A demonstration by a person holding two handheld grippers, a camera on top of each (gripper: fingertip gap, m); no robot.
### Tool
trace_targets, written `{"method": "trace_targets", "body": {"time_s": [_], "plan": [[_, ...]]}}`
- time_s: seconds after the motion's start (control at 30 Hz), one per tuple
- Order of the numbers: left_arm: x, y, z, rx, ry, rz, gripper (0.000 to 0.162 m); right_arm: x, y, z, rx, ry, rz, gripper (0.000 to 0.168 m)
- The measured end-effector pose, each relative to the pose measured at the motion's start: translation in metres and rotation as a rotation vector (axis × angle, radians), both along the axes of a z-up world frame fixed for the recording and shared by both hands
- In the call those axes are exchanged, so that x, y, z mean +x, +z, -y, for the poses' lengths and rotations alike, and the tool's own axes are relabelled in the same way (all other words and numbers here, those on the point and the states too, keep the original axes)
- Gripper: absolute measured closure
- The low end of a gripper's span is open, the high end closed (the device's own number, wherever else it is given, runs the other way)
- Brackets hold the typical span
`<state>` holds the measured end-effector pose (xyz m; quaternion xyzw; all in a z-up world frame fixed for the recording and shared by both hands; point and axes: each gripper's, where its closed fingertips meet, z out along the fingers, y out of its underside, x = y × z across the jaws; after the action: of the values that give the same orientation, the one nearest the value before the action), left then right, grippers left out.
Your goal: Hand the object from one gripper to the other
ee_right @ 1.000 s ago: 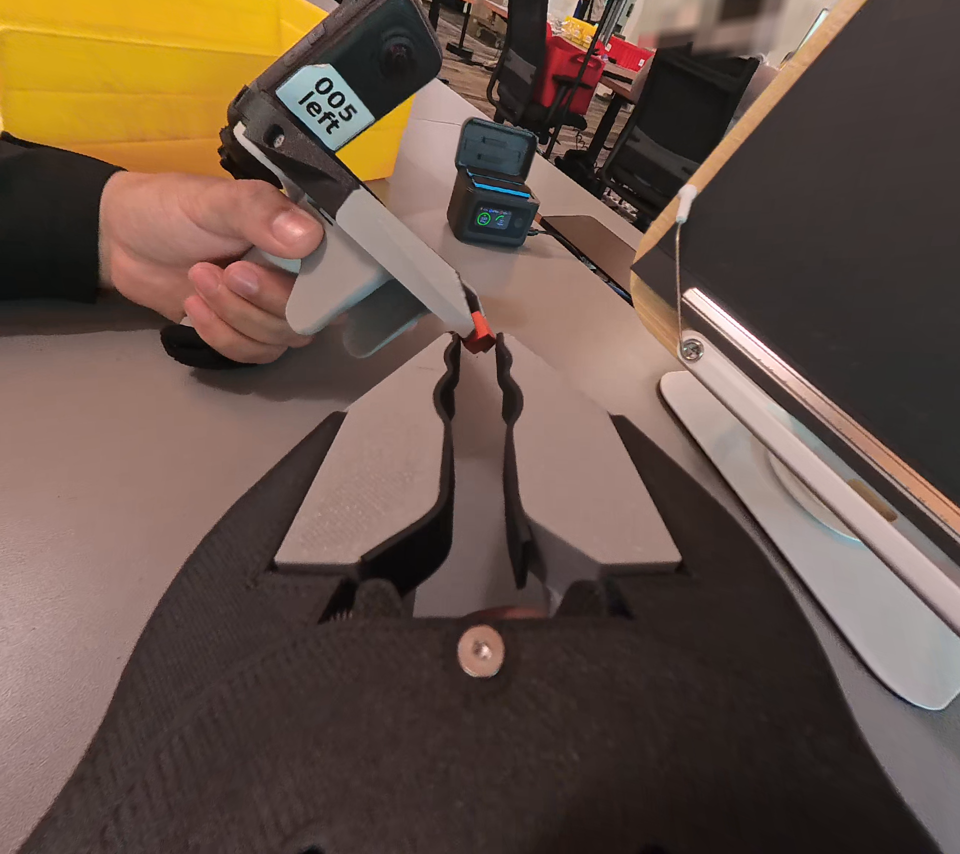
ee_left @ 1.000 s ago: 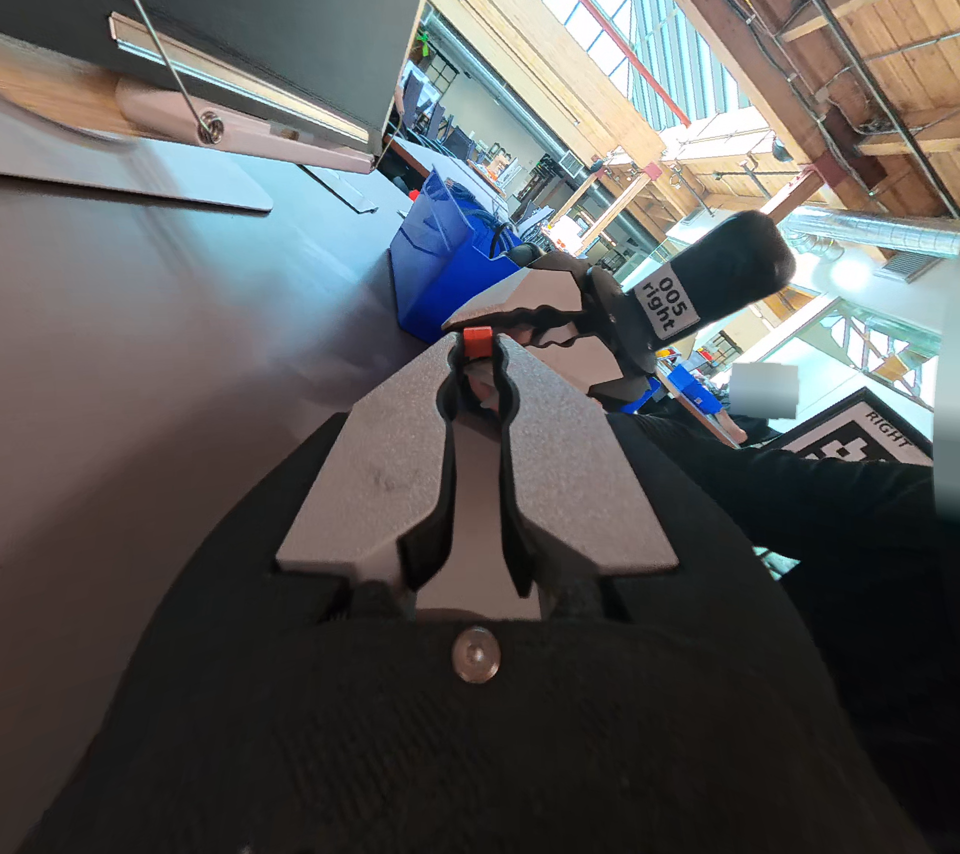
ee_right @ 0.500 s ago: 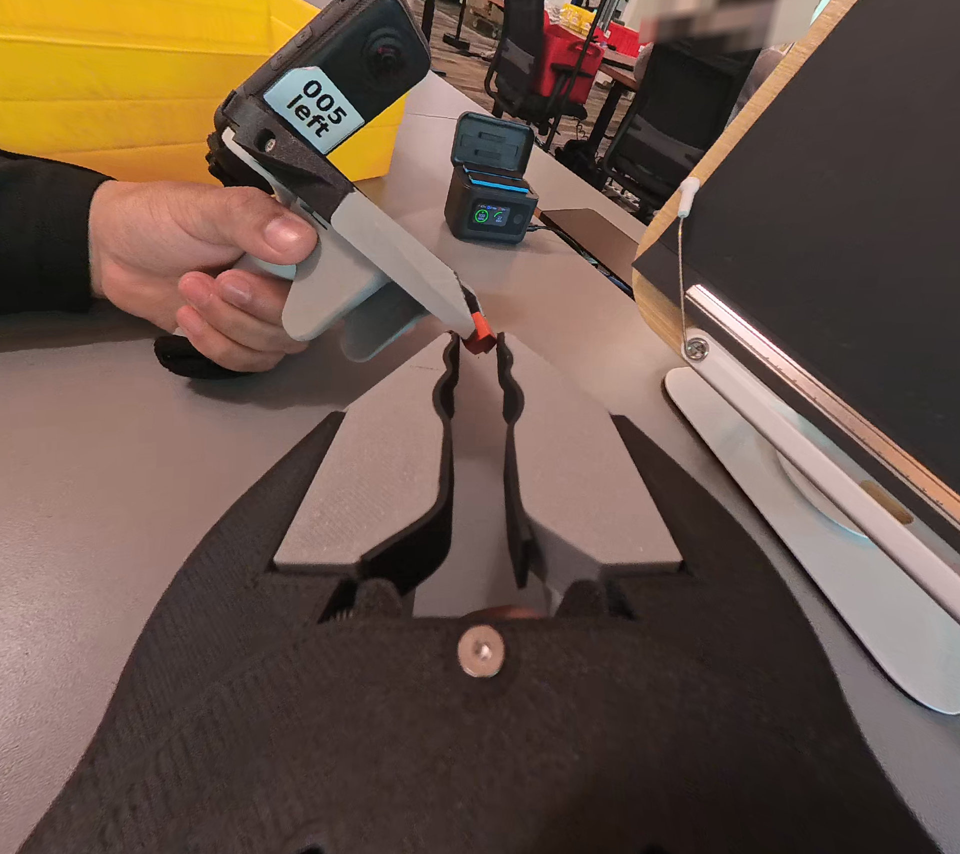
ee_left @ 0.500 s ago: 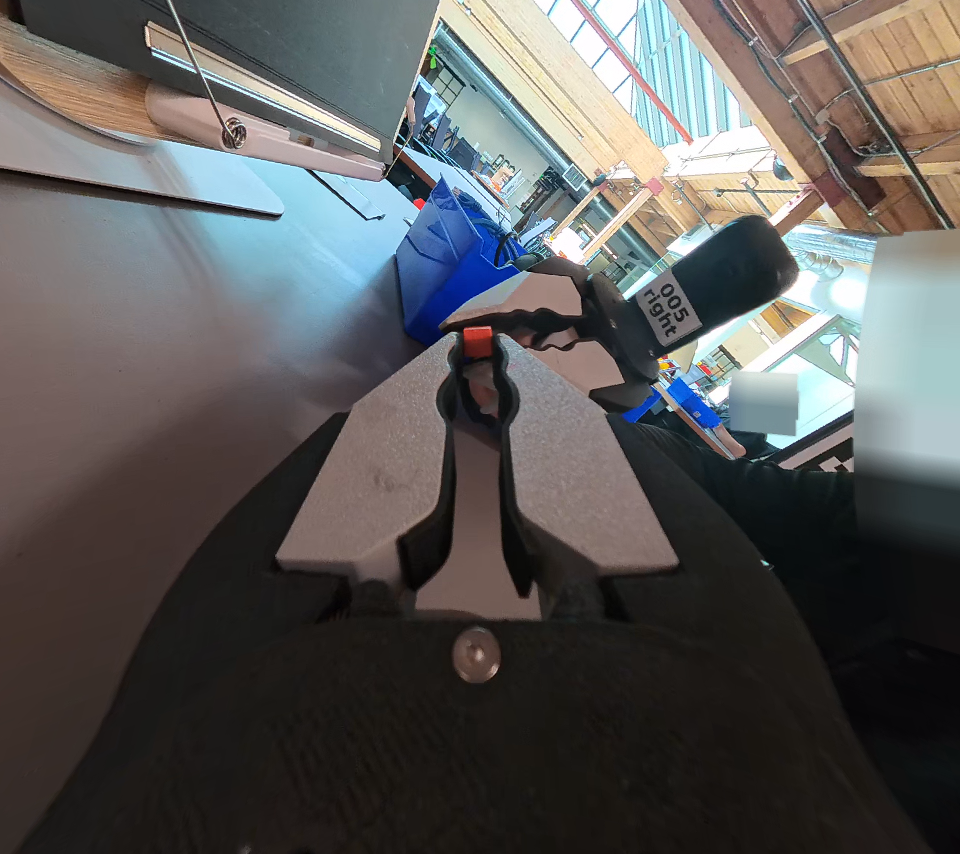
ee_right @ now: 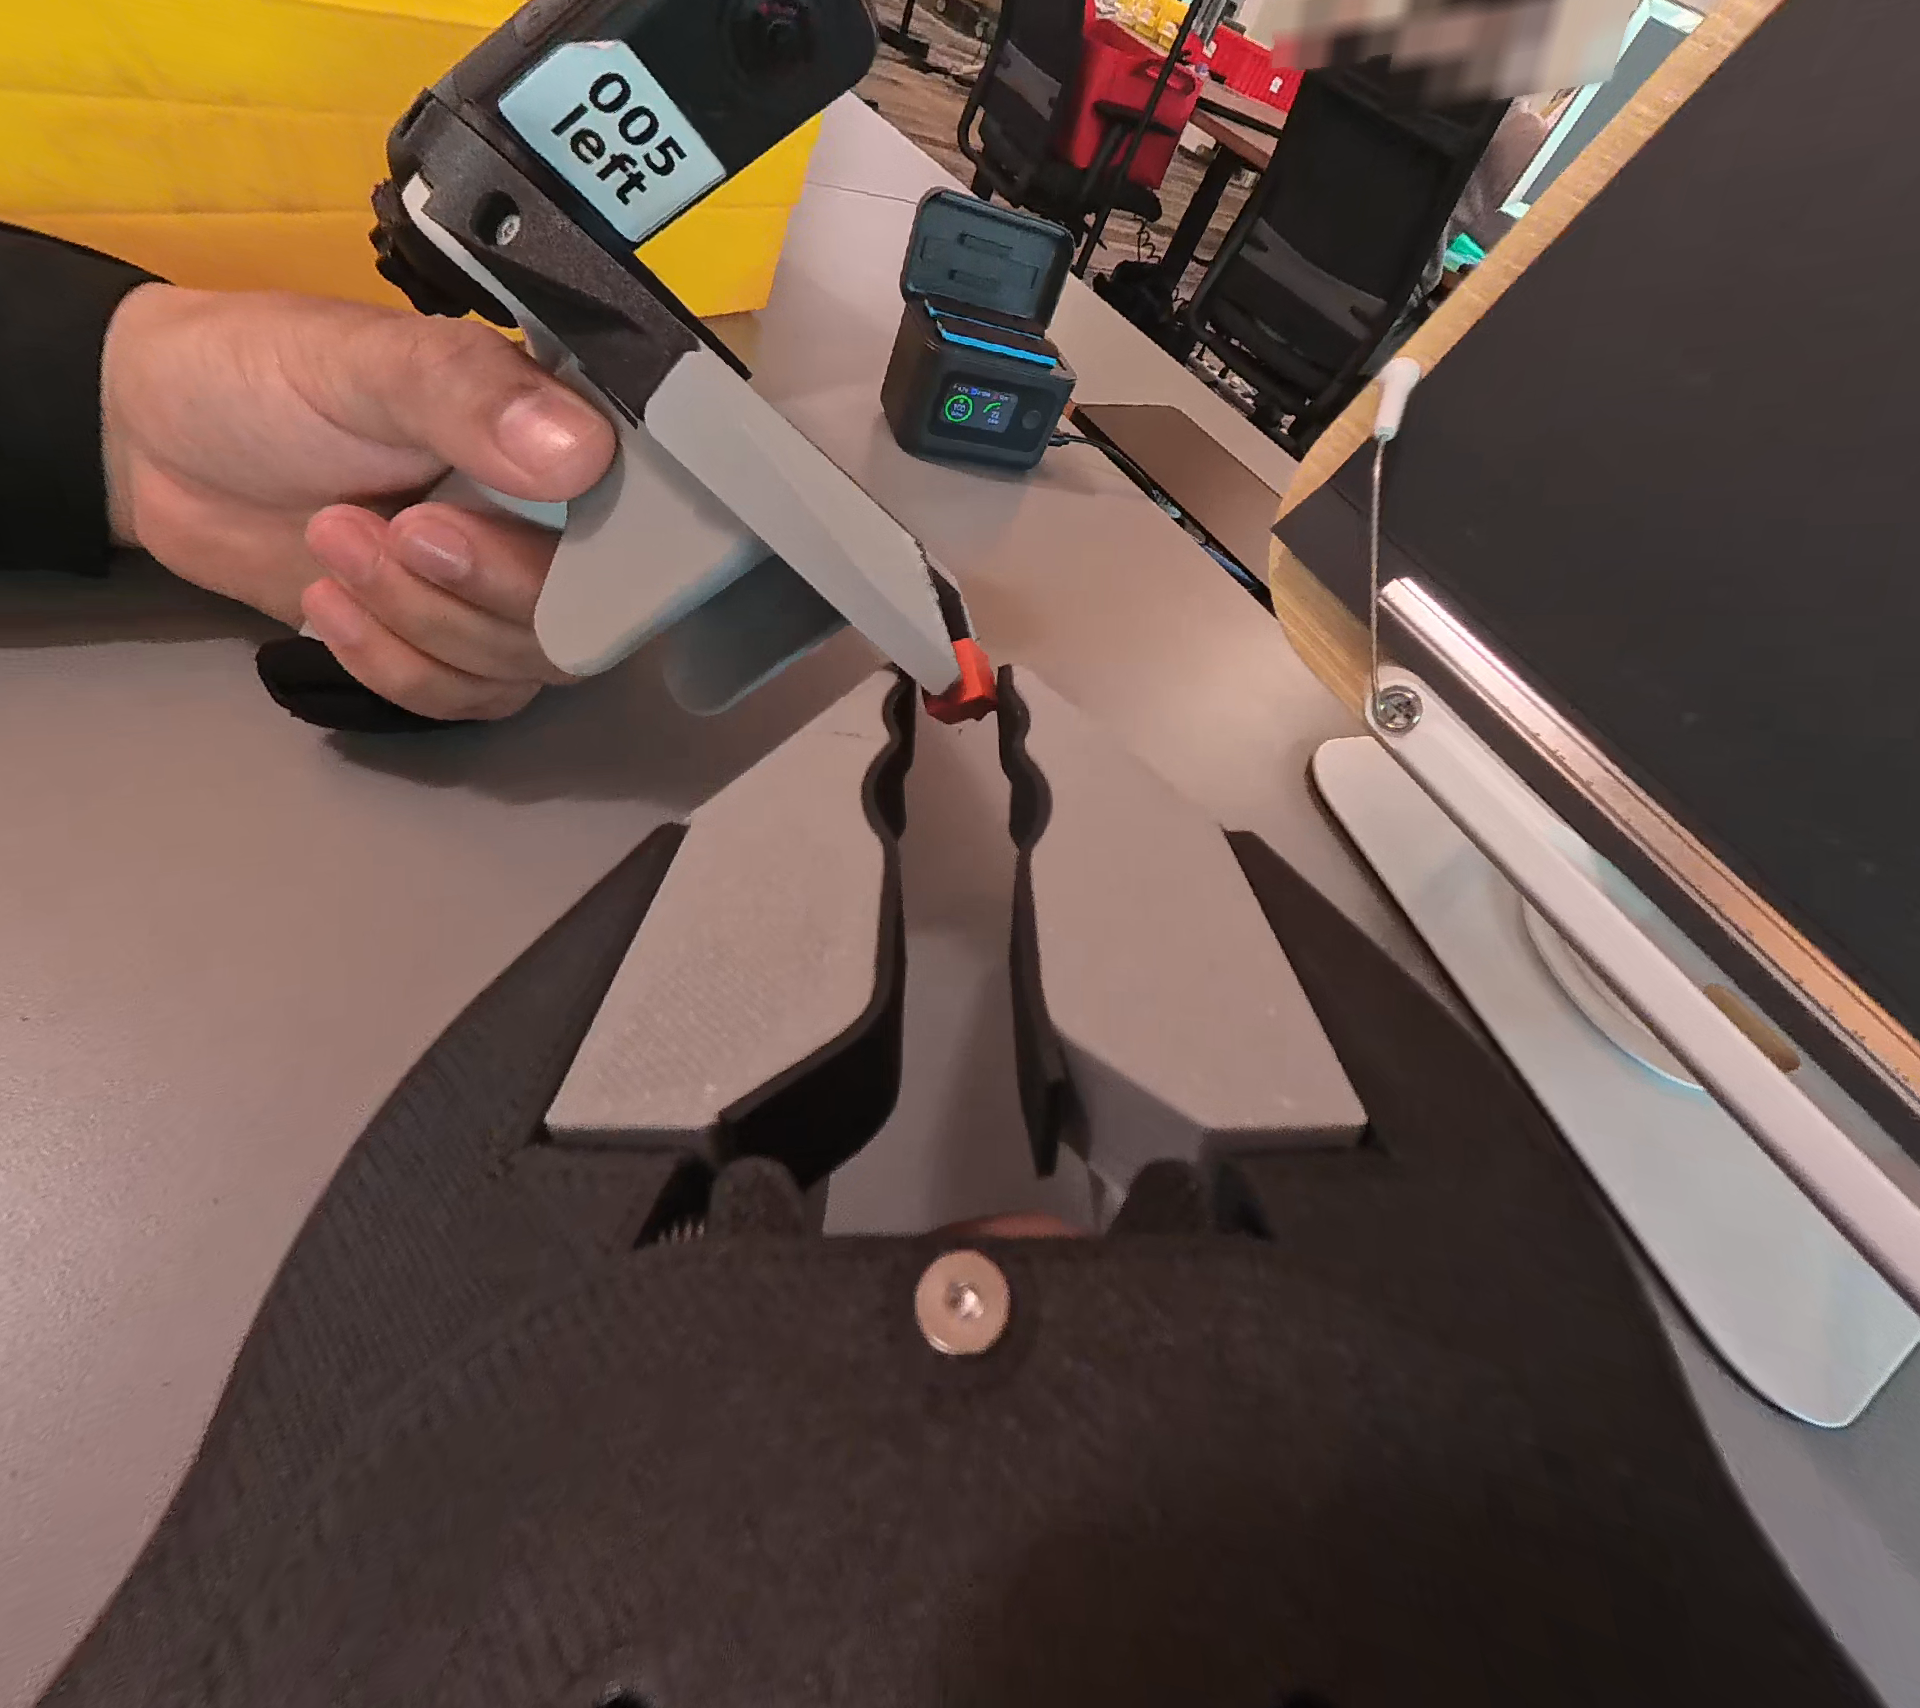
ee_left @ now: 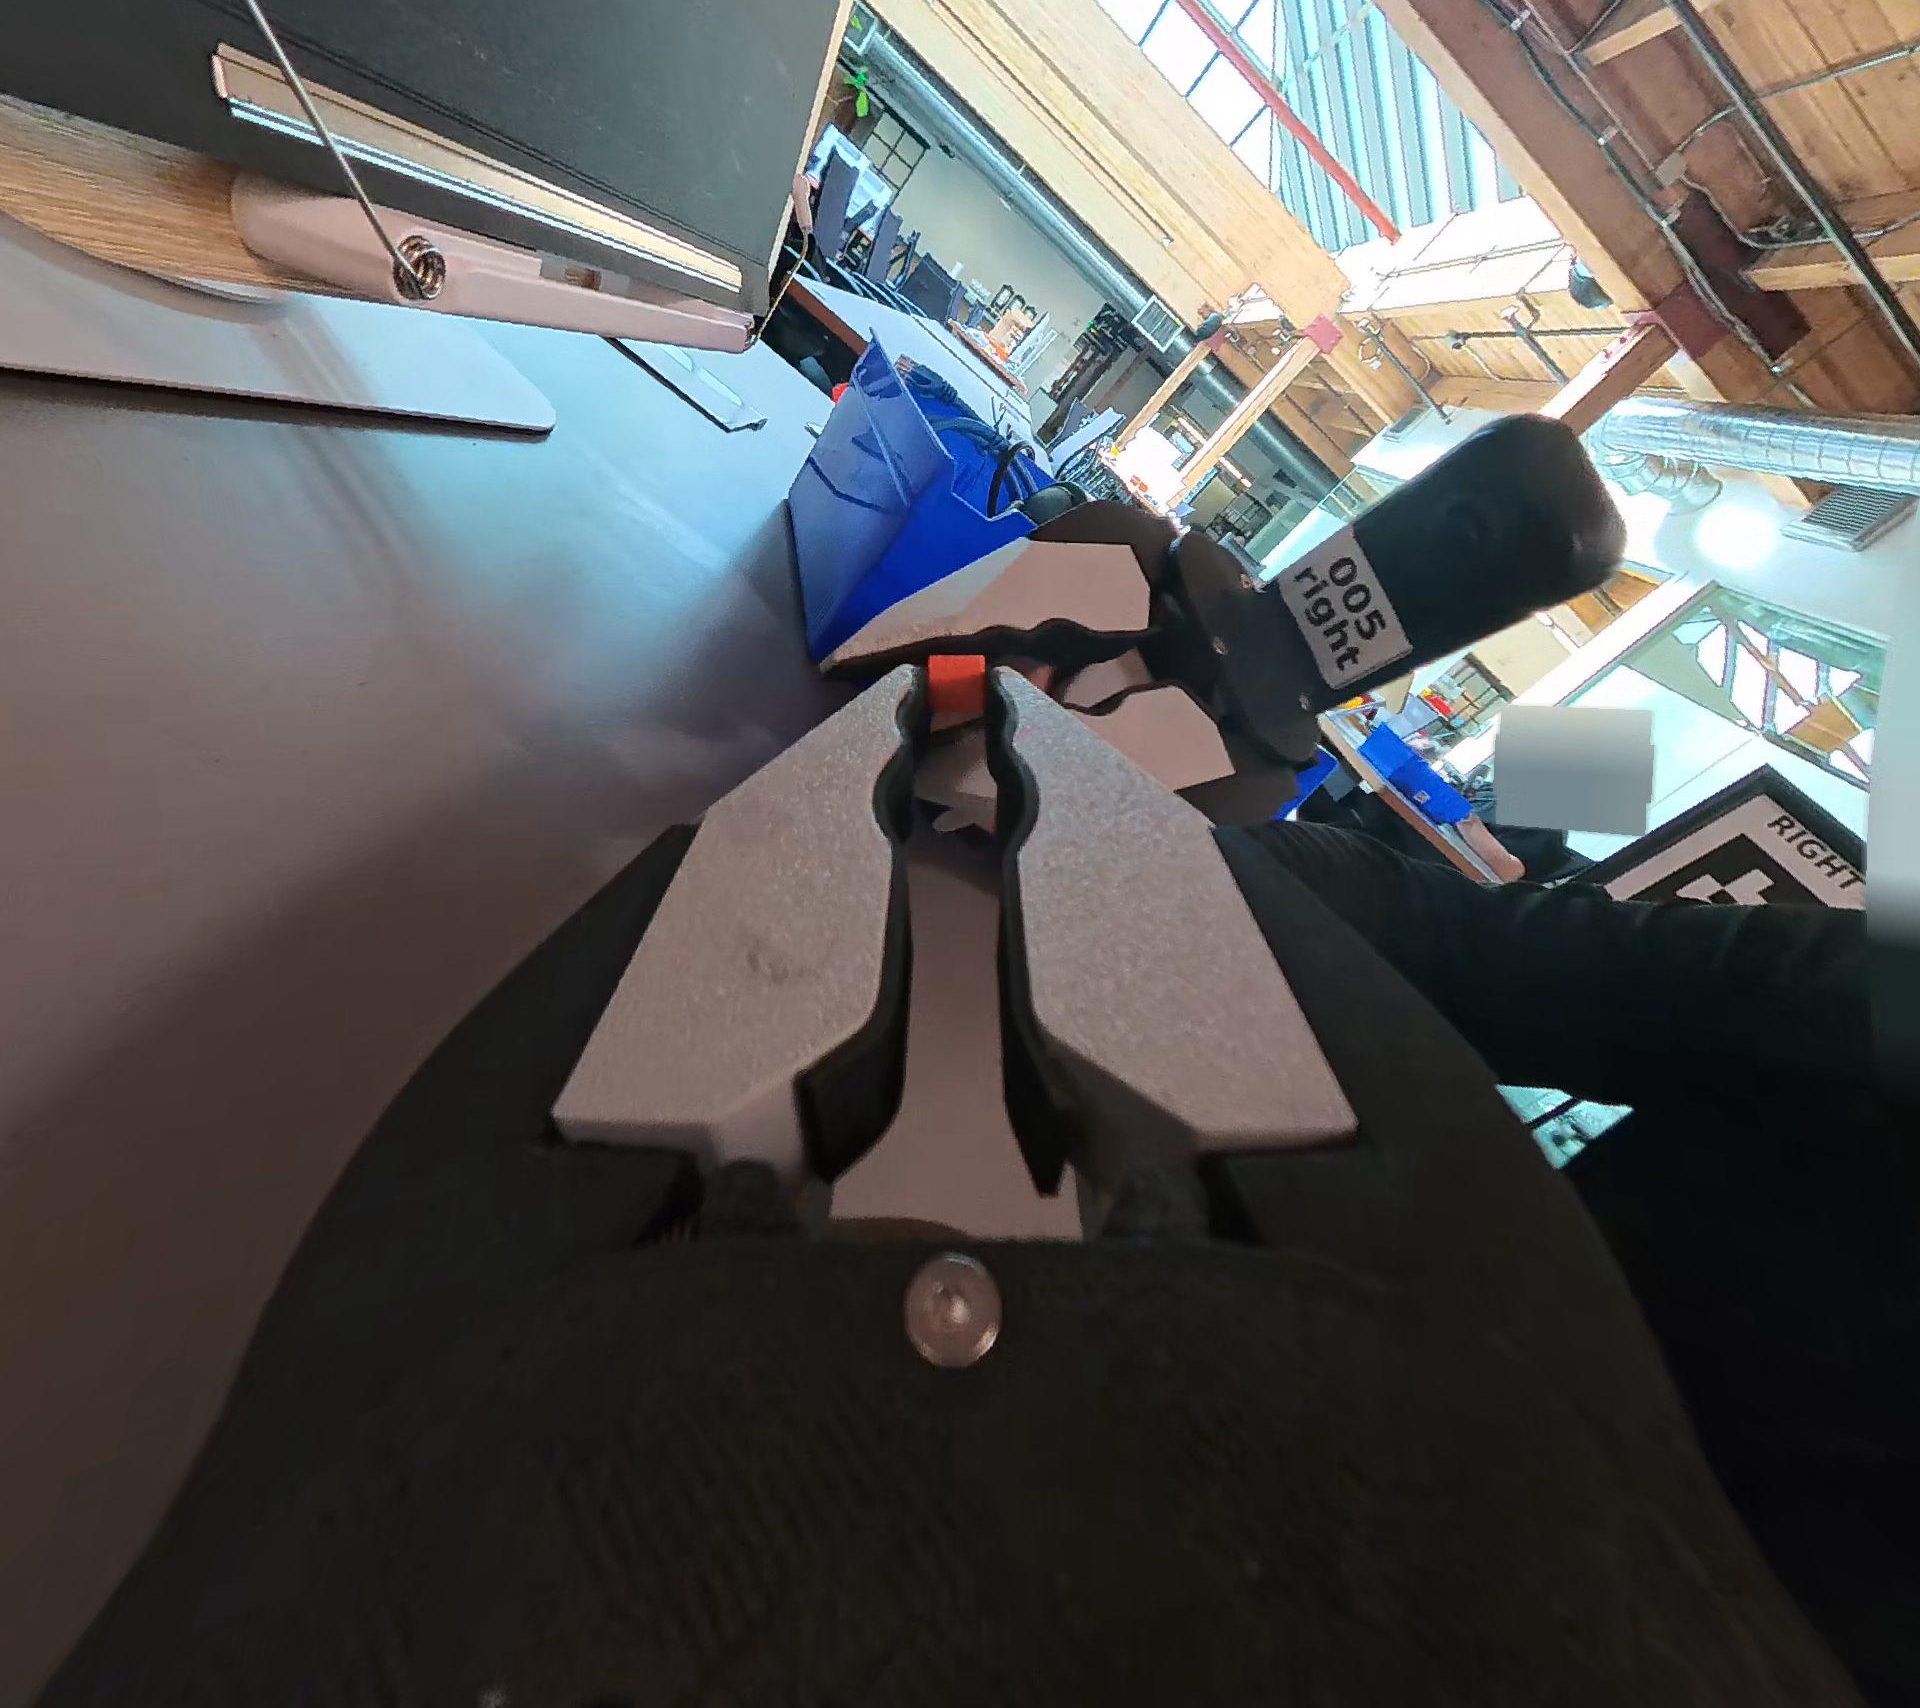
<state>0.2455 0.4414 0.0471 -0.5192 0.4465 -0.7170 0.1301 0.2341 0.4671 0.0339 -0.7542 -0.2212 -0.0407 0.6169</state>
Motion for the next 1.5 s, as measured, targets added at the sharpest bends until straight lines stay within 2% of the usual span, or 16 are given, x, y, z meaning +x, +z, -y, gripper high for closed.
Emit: {"method": "trace_targets", "body": {"time_s": [0.6,0.73,0.83,0.93,1.23,1.5], "plan": [[0.009,-0.002,0.007,0.037,0.037,-0.012,0.155,0.006,-0.002,0.008,-0.017,-0.068,-0.035,0.147],[0.008,-0.005,0.009,0.057,0.118,-0.032,0.155,0.006,-0.004,0.011,-0.056,-0.089,-0.096,0.149],[0.011,-0.012,0.005,0.085,0.184,-0.08,0.154,0.0,-0.014,0.009,-0.096,-0.109,-0.092,0.127],[0.007,-0.004,0.009,0.08,0.177,-0.025,0.154,-0.004,-0.009,0.011,-0.074,-0.128,-0.072,0.125],[0.007,-0.005,0.01,0.078,0.18,-0.028,0.154,0.0,-0.003,0.012,-0.044,-0.117,-0.118,0.139],[0.013,-0.001,0.013,0.052,0.16,-0.003,0.154,0.007,0.005,0.015,0.023,-0.136,0.014,0.141]]}}
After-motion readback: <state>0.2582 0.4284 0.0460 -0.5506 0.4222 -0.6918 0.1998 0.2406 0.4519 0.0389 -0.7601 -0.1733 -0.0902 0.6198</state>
